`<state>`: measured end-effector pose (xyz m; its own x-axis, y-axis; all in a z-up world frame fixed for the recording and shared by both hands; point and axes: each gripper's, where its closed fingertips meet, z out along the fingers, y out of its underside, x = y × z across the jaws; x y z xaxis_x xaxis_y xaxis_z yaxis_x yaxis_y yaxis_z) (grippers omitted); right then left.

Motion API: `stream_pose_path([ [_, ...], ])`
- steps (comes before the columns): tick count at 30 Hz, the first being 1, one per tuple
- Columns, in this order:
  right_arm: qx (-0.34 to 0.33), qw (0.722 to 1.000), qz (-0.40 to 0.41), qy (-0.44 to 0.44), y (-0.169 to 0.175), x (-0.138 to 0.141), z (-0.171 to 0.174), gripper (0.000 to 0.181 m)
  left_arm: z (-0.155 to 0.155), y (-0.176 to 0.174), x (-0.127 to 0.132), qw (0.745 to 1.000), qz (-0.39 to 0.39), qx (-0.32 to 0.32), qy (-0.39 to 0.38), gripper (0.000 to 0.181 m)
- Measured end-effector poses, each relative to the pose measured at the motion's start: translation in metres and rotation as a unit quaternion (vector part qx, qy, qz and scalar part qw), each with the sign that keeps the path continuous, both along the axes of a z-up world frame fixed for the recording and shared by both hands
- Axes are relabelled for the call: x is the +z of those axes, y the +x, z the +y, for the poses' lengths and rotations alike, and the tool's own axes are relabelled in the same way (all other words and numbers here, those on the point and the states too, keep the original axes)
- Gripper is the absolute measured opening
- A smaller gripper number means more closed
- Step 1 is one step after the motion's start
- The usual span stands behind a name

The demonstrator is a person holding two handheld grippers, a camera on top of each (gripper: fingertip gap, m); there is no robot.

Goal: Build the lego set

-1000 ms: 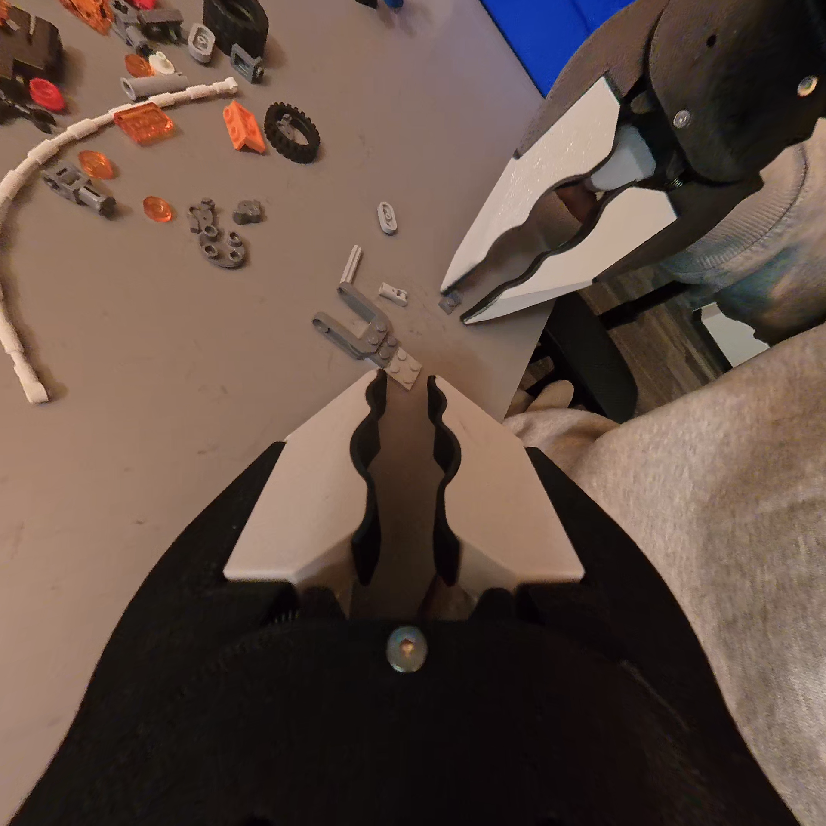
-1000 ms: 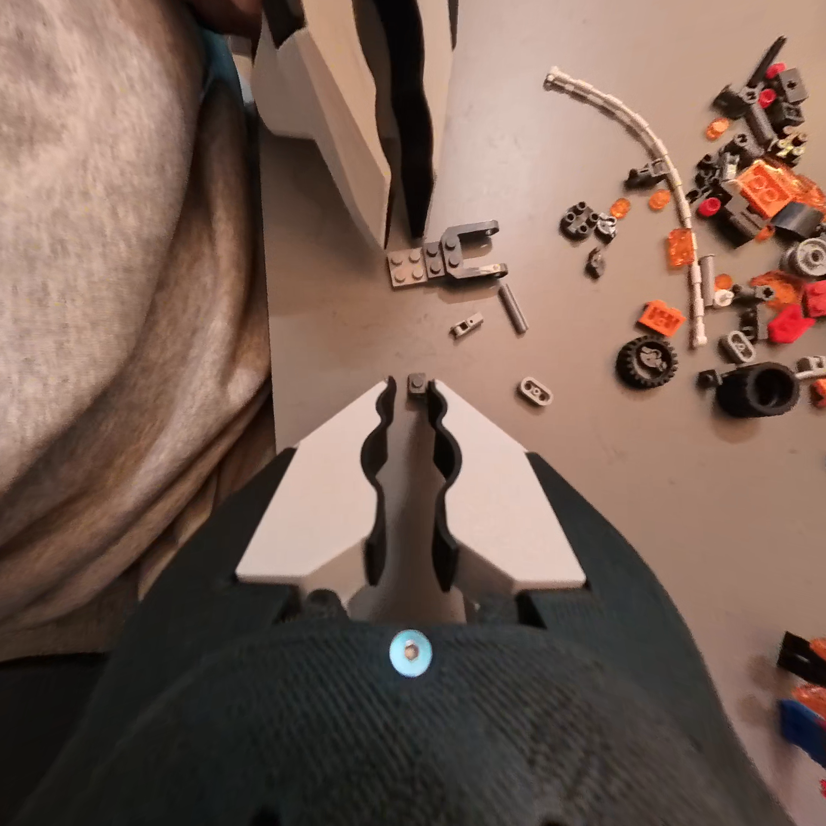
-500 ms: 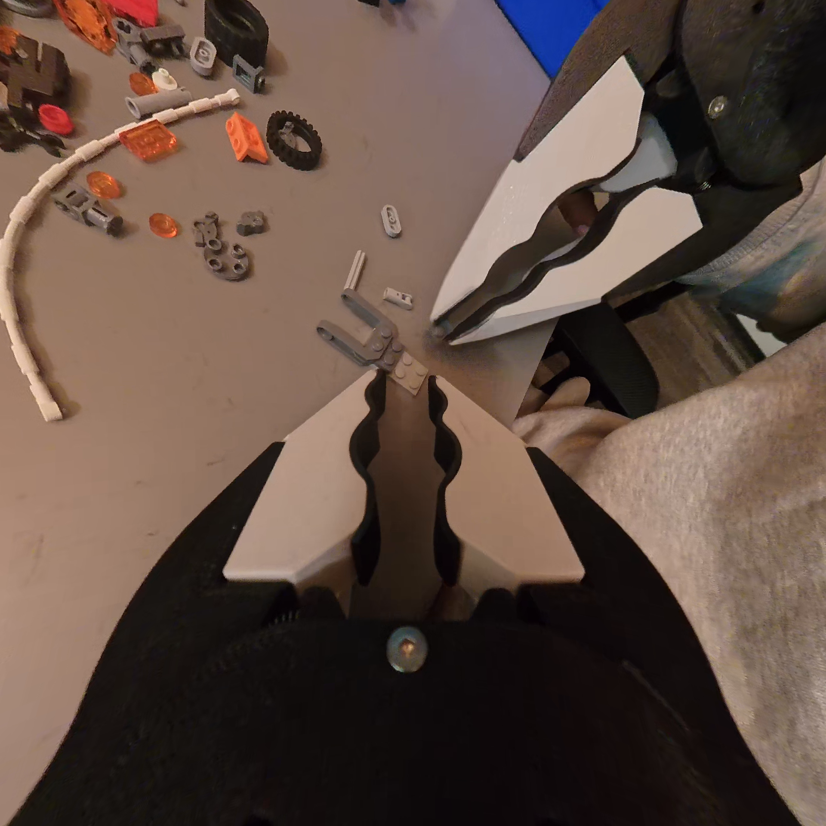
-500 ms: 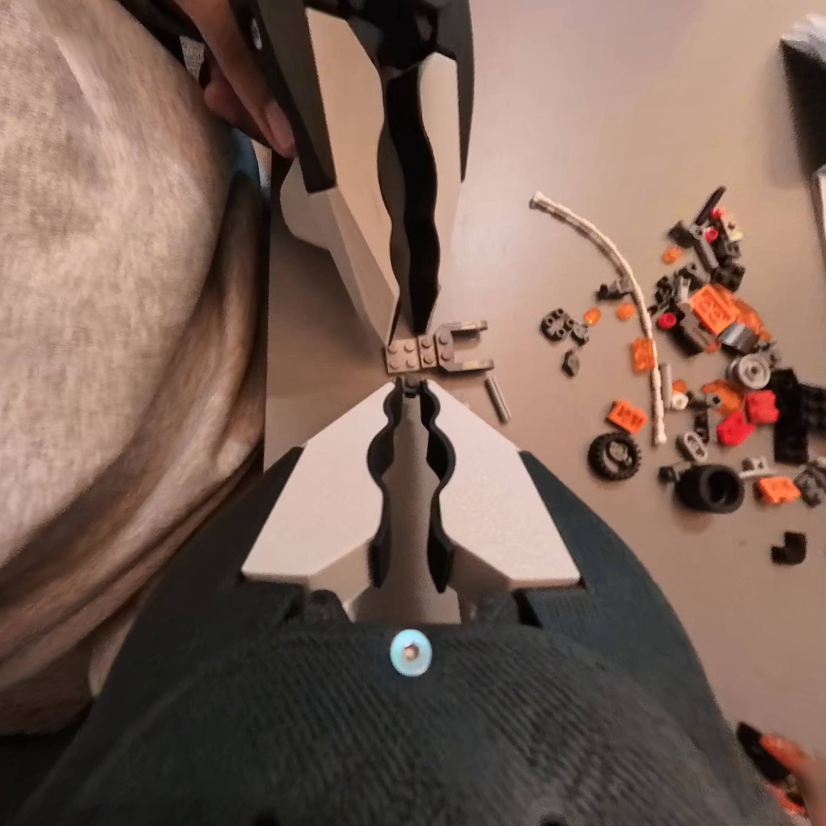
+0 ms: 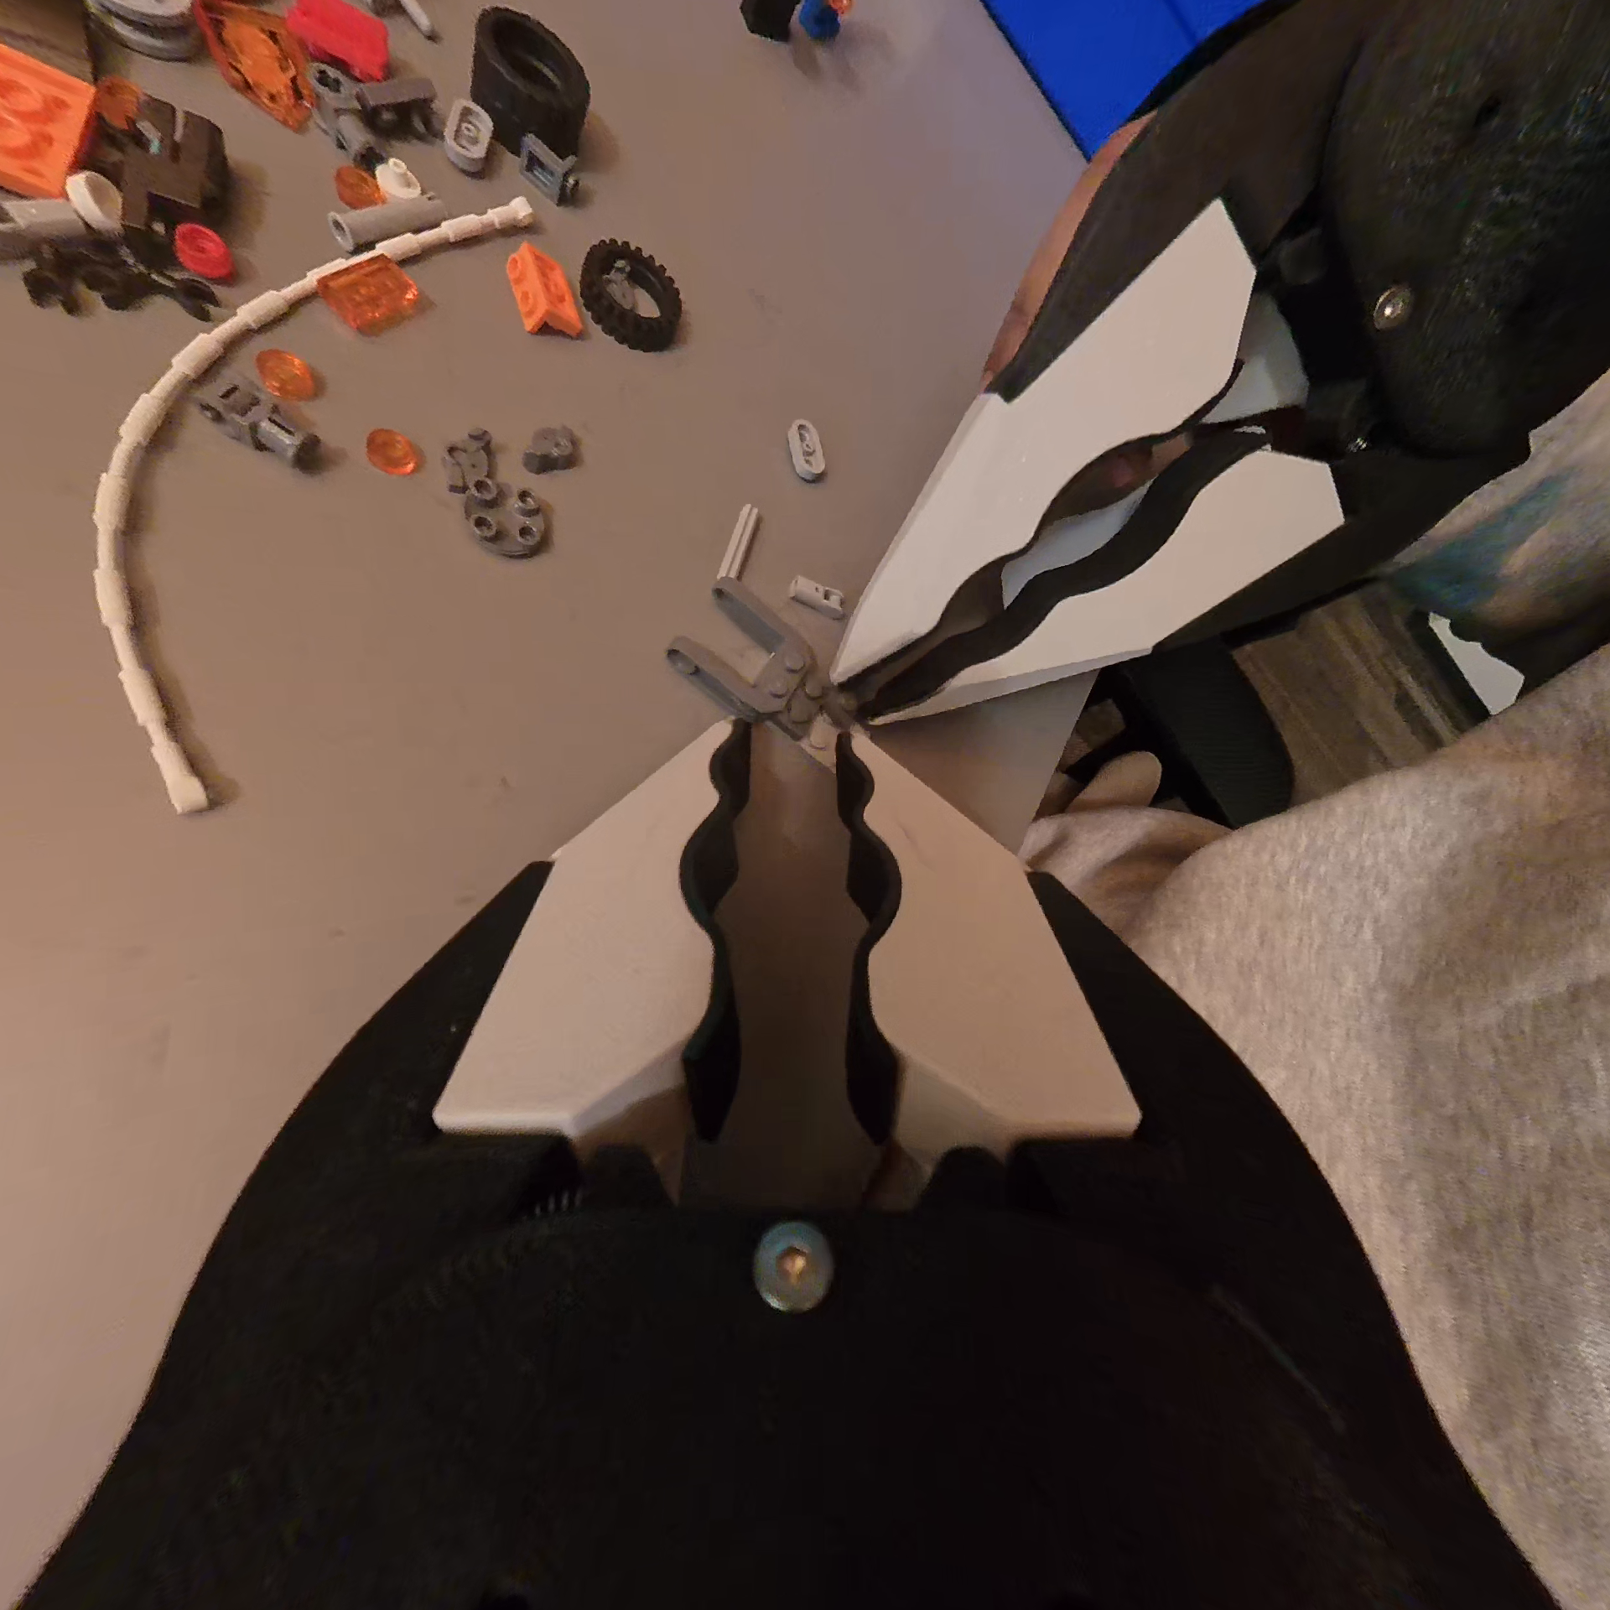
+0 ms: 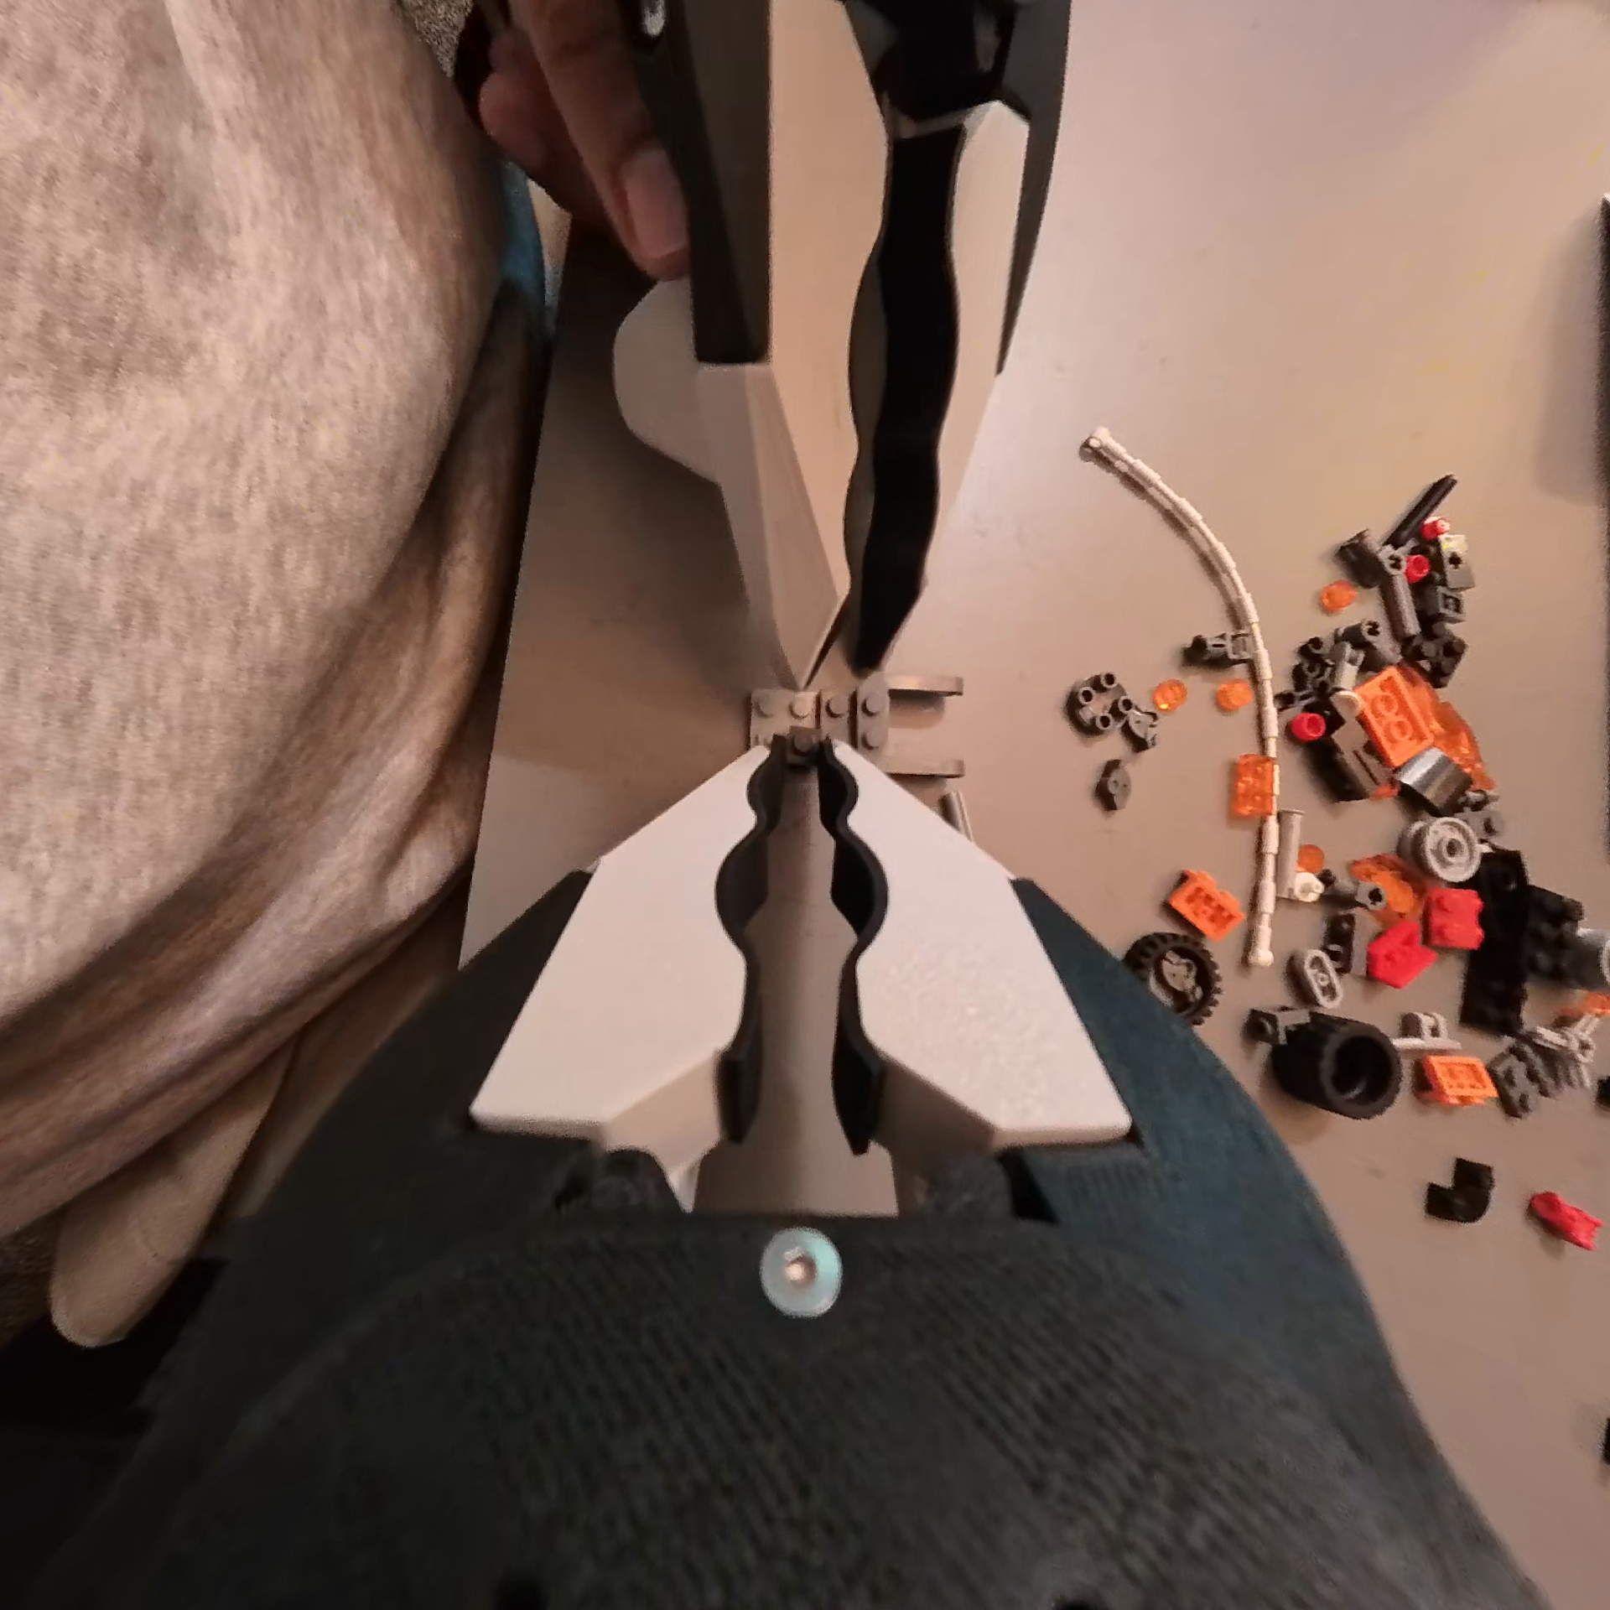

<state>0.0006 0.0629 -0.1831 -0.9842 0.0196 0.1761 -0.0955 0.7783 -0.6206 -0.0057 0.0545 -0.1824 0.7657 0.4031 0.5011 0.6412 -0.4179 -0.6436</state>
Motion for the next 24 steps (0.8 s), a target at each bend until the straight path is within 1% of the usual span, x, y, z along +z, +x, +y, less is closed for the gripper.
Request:
stream_pose_path([
  [12,0.015,1.0,0.01,0.006,-0.0012,-0.0009,-0.0031,0.006,0.0028,0.0003,-0.0002,1.0,0.0,-0.001,-0.003,0.02],
  [24,0.007,1.0,0.0,0.004,-0.002,-0.0014,-0.0022,0.006,0.0036,-0.0021,-0.001,1.0,-0.002,0.004,-0.004,0.016],
])
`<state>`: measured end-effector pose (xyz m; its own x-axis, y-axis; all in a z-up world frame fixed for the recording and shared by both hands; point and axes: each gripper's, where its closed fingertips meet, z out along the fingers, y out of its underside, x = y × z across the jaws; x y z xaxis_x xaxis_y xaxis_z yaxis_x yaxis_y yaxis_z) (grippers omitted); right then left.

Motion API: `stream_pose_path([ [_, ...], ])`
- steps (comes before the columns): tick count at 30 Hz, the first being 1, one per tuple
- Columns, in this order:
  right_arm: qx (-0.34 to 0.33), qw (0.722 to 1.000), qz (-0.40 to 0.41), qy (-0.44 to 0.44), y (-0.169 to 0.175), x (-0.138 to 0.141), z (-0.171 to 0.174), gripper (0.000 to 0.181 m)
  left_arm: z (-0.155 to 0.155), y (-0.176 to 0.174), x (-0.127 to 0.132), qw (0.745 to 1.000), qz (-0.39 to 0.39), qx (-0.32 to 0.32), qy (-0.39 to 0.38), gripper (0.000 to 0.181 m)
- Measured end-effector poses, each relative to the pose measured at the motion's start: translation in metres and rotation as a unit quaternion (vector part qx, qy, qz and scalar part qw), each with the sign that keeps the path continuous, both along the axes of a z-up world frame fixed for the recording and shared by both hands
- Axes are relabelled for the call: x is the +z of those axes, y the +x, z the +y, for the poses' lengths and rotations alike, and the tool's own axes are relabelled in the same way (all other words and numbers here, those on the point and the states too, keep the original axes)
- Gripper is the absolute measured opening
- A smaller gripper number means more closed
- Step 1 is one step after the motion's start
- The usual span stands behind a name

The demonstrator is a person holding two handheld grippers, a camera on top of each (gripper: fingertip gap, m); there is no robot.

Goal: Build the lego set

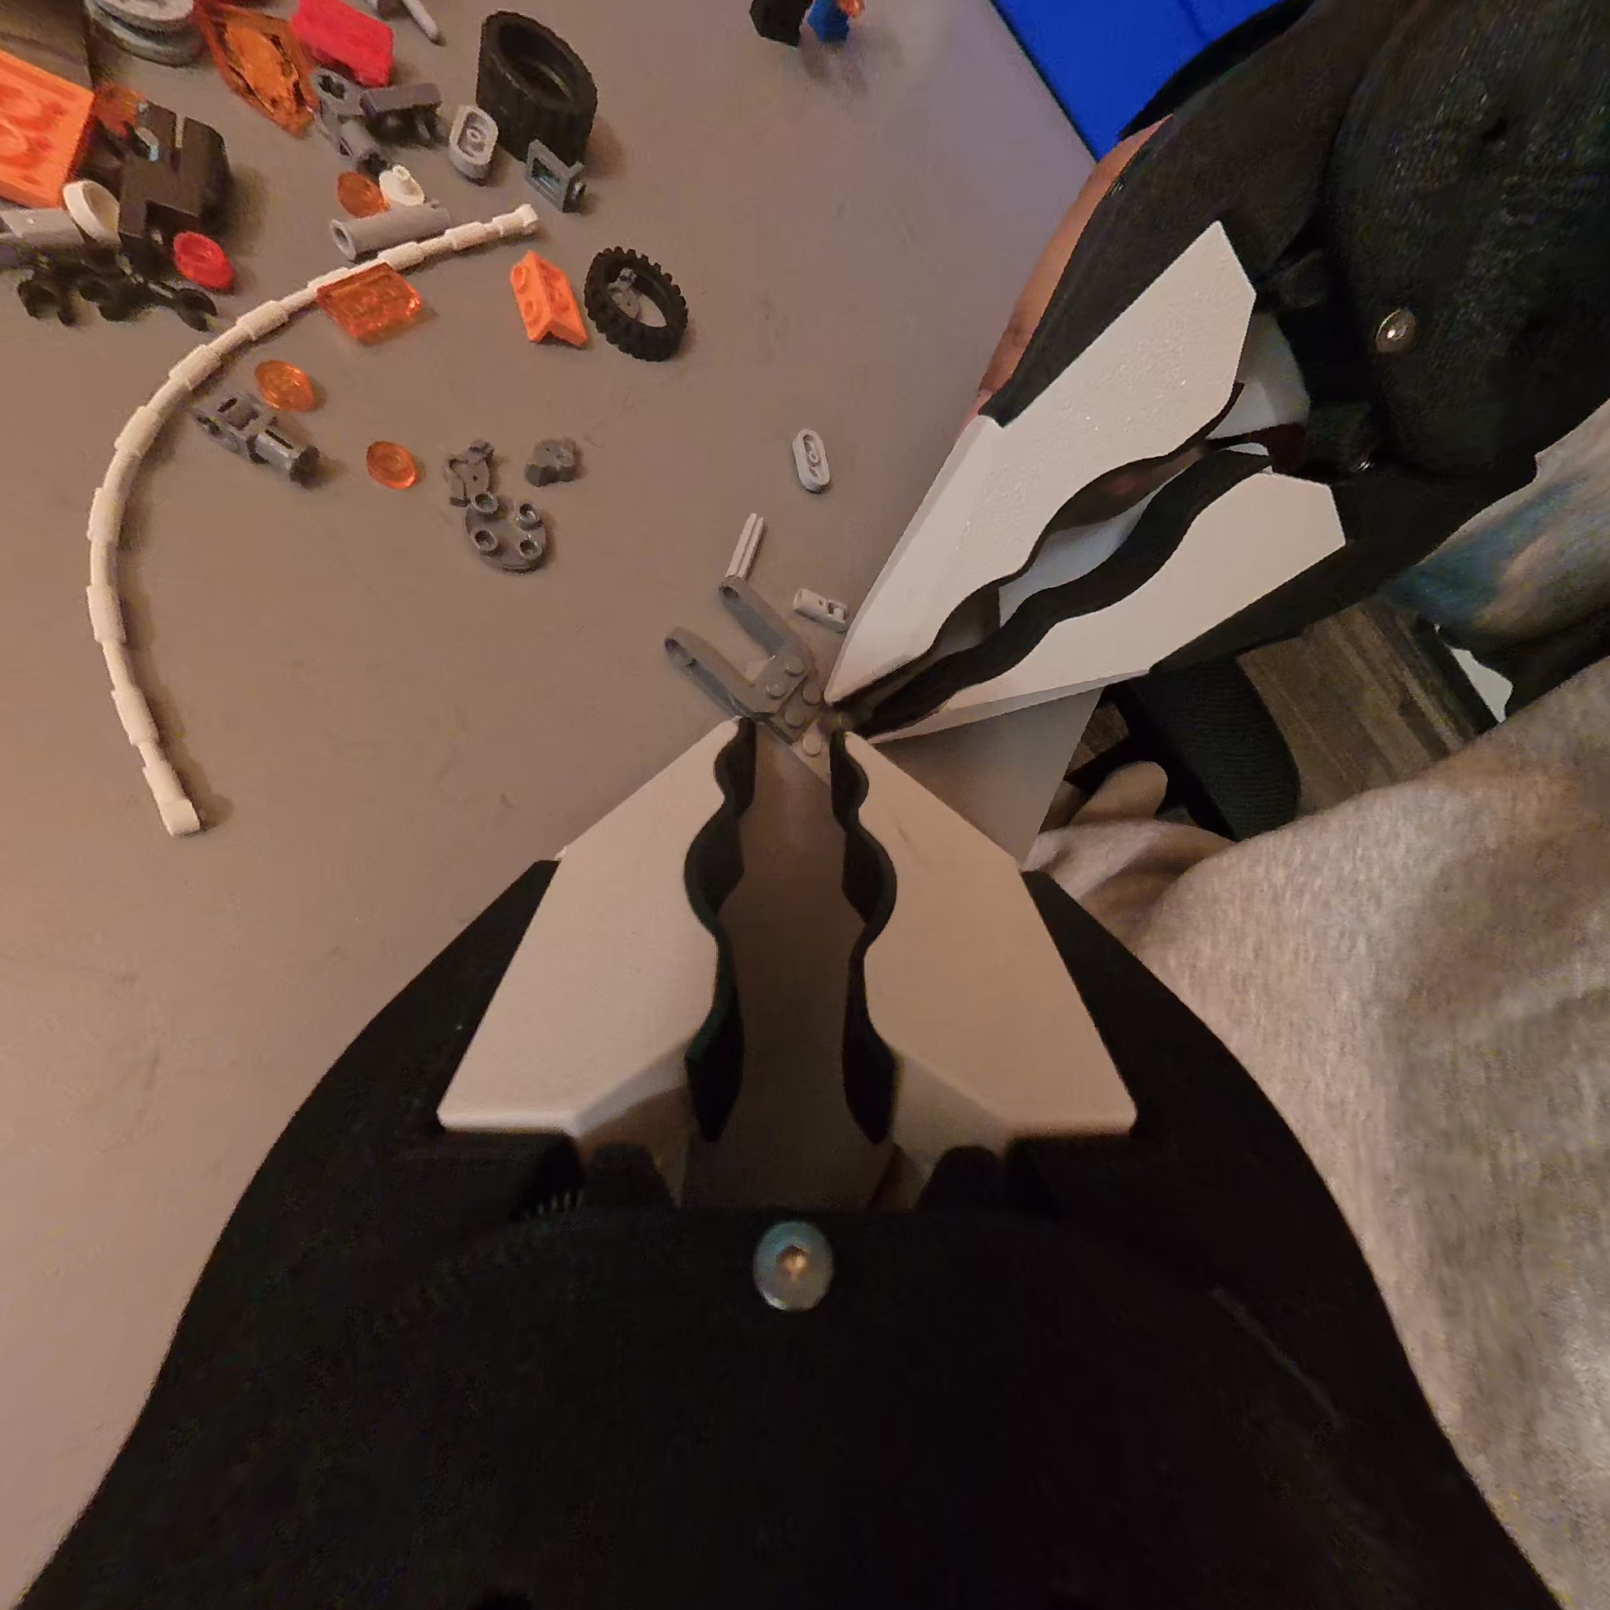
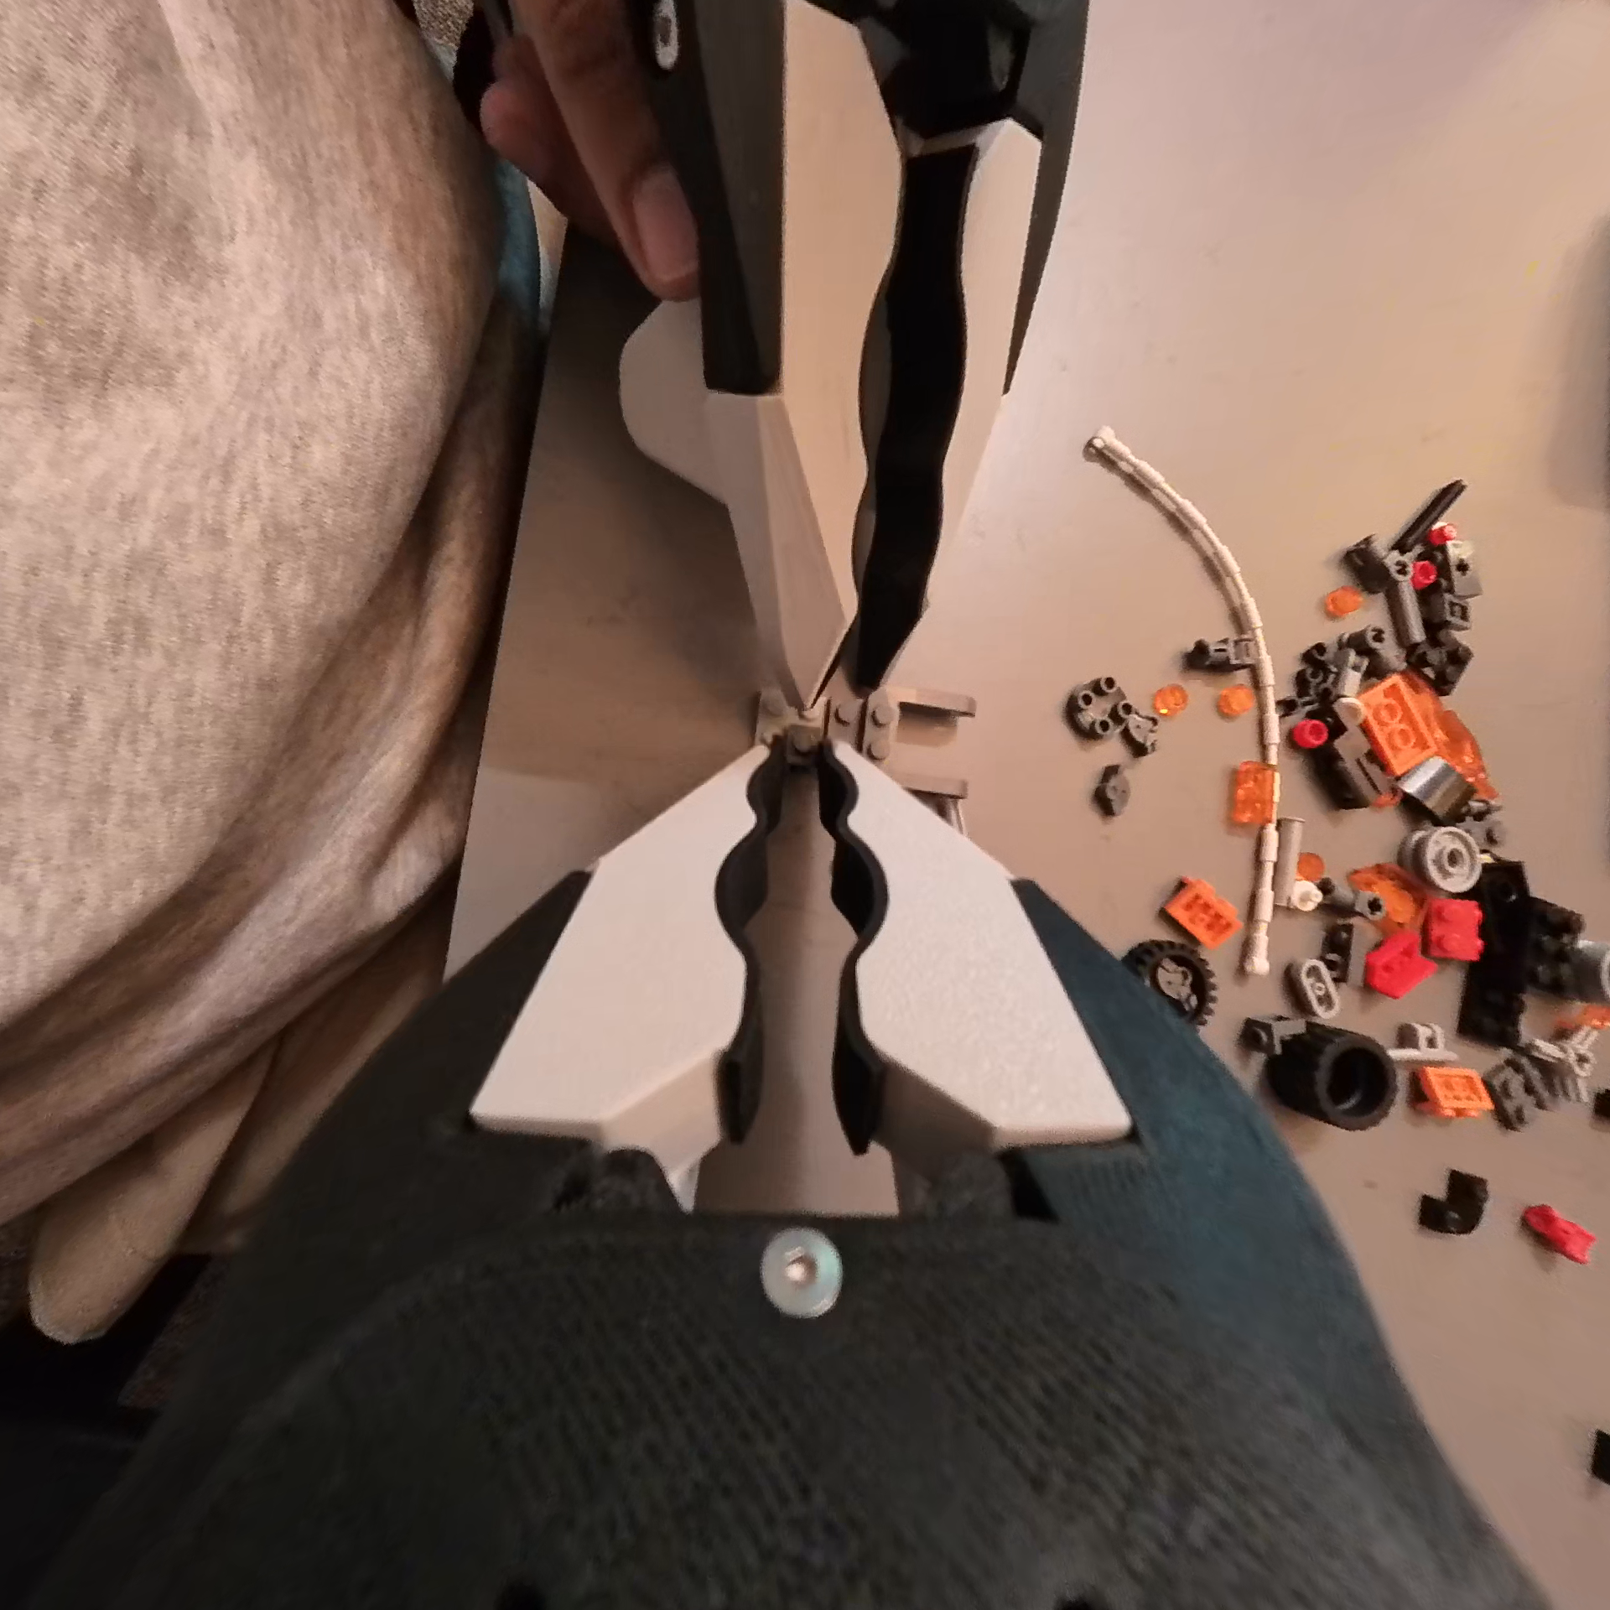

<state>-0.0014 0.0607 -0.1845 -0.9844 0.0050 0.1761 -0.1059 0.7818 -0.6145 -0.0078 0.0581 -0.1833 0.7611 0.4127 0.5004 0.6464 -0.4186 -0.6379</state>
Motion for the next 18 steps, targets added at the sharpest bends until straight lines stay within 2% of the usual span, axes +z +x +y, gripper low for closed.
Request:
stream_pose_path([
  [18,-0.023,0.999,0.009,-0.025,-0.0075,0.0012,0.0002,0.01,0.0015,-0.0021,-0.0016,1.0,0.003,0.004,-0.01,0.015],
])
